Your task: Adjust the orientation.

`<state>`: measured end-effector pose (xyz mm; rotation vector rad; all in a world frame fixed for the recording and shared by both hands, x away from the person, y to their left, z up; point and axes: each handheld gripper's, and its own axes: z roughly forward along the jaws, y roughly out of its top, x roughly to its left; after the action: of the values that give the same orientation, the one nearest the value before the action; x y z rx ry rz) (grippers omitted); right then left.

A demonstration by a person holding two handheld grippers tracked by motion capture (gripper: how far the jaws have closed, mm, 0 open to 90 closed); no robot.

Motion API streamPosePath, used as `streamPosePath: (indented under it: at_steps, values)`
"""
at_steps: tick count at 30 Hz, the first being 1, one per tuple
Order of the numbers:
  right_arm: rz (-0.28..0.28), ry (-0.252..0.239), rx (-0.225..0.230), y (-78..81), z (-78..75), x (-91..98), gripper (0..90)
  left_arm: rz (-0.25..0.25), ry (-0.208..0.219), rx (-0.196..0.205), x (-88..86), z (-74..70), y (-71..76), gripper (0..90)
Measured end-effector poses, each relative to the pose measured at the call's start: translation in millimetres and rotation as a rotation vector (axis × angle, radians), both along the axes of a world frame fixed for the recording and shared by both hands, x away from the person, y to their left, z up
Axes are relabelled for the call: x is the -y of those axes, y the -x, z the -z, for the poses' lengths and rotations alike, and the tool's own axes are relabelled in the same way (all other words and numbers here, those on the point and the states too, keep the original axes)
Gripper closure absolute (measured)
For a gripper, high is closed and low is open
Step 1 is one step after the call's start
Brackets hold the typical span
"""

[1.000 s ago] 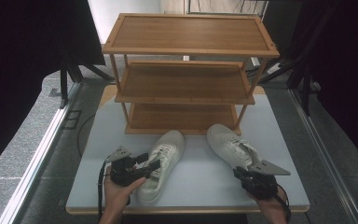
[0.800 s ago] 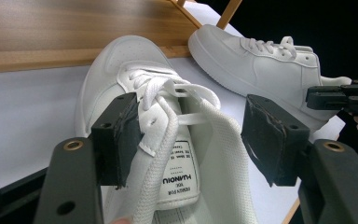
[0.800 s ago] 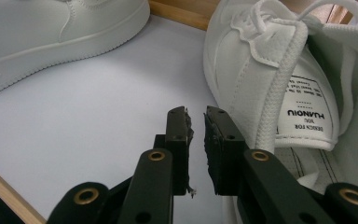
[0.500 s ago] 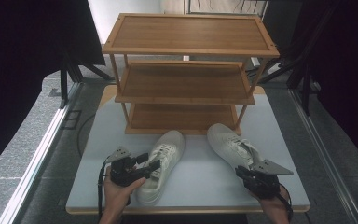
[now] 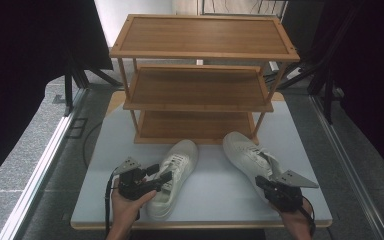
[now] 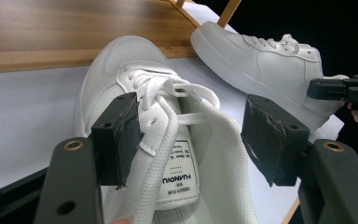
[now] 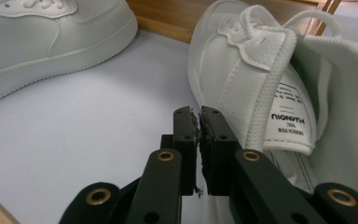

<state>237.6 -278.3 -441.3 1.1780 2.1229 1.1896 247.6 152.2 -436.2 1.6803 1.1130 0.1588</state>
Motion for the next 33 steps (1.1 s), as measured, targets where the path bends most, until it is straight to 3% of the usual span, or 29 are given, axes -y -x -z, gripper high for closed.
streamPosePath:
  at_steps: [13, 19, 28, 33]
  values:
    - [0.012, -0.031, 0.005, -3.5, -2.6, 8.6, 89.4, -0.001, 0.001, 0.000, 0.2, 0.2, 0.3, 37.2]
    - [0.037, -0.069, 0.013, -5.8, -5.8, 18.0, 89.6, -0.002, -0.001, 0.002, 0.7, 0.3, 0.4, 37.2]
    - [-0.001, -0.017, -0.010, -4.2, -3.7, 7.8, 89.5, -0.002, 0.001, 0.002, 0.6, 0.5, 0.4, 37.3]
    - [-0.008, 0.022, -0.023, 6.6, -2.9, 3.5, 89.5, -0.007, -0.008, -0.012, -1.3, 1.3, 0.5, 37.3]
